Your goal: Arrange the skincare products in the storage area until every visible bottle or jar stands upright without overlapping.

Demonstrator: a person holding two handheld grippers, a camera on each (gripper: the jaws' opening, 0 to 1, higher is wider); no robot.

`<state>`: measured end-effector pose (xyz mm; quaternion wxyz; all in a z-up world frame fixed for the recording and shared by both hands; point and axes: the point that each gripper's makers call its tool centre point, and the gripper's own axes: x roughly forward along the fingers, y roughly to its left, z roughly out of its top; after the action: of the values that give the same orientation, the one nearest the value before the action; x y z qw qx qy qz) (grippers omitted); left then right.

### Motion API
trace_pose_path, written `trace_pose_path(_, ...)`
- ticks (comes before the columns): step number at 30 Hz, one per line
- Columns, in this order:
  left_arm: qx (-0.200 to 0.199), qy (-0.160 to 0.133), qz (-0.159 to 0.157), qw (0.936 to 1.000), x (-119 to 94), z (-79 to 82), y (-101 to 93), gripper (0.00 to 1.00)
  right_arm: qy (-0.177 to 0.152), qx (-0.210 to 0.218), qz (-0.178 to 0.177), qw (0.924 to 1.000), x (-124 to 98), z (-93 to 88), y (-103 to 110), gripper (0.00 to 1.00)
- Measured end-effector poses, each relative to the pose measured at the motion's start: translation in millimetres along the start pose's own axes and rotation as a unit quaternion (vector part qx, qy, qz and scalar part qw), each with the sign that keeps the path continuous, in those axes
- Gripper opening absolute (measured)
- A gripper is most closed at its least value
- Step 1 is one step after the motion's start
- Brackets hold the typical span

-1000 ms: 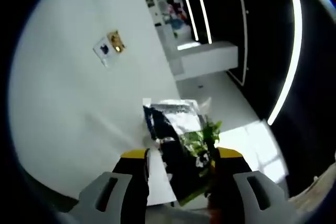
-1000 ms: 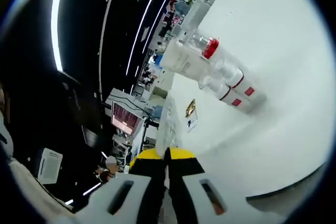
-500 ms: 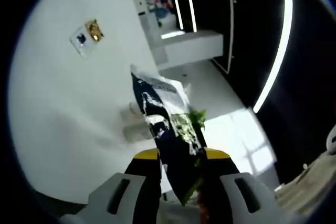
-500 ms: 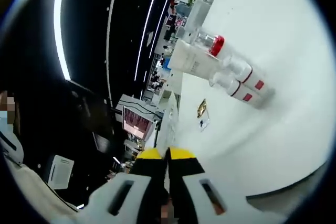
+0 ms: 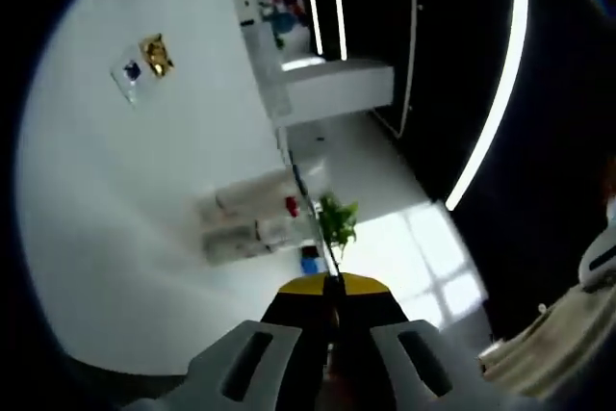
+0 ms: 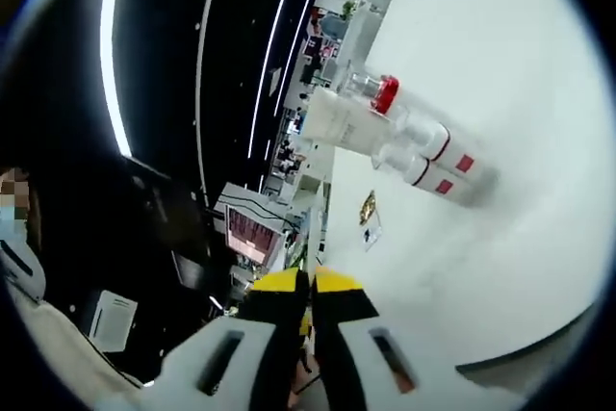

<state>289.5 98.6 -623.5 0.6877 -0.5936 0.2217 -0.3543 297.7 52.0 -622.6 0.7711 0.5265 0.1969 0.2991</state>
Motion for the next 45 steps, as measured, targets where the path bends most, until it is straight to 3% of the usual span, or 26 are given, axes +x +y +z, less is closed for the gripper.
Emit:
trace_pose_path(3, -0.009, -0.003, -0.026, 0.9996, -1, 1.4, -13.5, 0.0, -0.007, 0.021, 0.035, 0.9991, 0, 1.1, 12, 0.04)
trace_pose_path(6, 0.003, 0.011, -0.034, 0.9994, -5, 1.9, -25.2, 0.0, -0.009, 0.01, 0.053, 0.9985, 0, 2.4, 17, 0.07)
trace_pose_path(9, 0.012, 0.049, -0.04, 0.9979, -10, -2.0, -33.1, 0.0, -0.025, 0.027, 0.059, 0.9976, 1, 8.6, 18, 0.16)
trace_pose_path(12, 0.027, 0.086, -0.04, 0.9951, -13, -4.7, -38.5, 0.0, -0.027, 0.031, 0.056, 0.9976, -1, 12.6, 11, 0.17)
trace_pose_path(16, 0.063, 0.148, -0.031, 0.9865, -18, -7.9, -43.5, 0.0, -0.041, 0.05, 0.073, 0.9952, -1, 17.5, 17, 0.22)
trace_pose_path(17, 0.067, 0.177, -0.028, 0.9815, -21, -13.6, -44.2, 0.0, -0.043, 0.051, 0.077, 0.9948, -1, 18.5, 19, 0.24)
trace_pose_path(21, 0.106, 0.248, -0.001, 0.9631, -27, -32.5, -36.8, 0.0, -0.037, 0.043, 0.085, 0.9948, -2, 25.2, 18, 0.27)
trace_pose_path(22, 0.108, 0.257, 0.0, 0.9603, -27, -36.3, -37.1, 0.0, -0.034, 0.038, 0.084, 0.9951, -2, 26.4, 16, 0.28)
trace_pose_path(26, 0.102, 0.264, -0.02, 0.9589, -27, -43.2, -45.0, 0.0, -0.025, 0.035, 0.083, 0.9956, -3, 28.6, 13, 0.35)
trace_pose_path(30, 0.116, 0.282, -0.039, 0.9518, -29, -44.1, -53.7, 0.0, 0.014, 0.031, 0.071, 0.9969, 1, 17.1, 11, 0.44)
trace_pose_path(32, 0.124, 0.293, -0.041, 0.9471, -30, -42.6, -56.6, 0.0, 0.026, 0.029, 0.088, 0.9953, 2, 14.4, 18, 0.41)
trace_pose_path(34, 0.13, 0.303, -0.04, 0.9433, -30, -41.1, -57.4, 0.0, 0.041, 0.029, 0.113, 0.9923, 2, 12.5, 27, 0.31)
trace_pose_path(36, 0.137, 0.312, -0.041, 0.9392, -31, -41.3, -57.6, 0.0, 0.05, 0.022, 0.118, 0.9915, 4, 11.1, 29, 0.27)
trace_pose_path(41, 0.137, 0.328, -0.035, 0.9339, -35, -42.4, -54.1, 0.0, 0.062, 0.027, 0.129, 0.9894, 9, 6.2, 30, 0.23)
trace_pose_path(45, 0.131, 0.336, -0.033, 0.9321, -39, -41.6, -54.2, 0.0, 0.059, 0.027, 0.134, 0.9889, 10, 5.0, 30, 0.1)
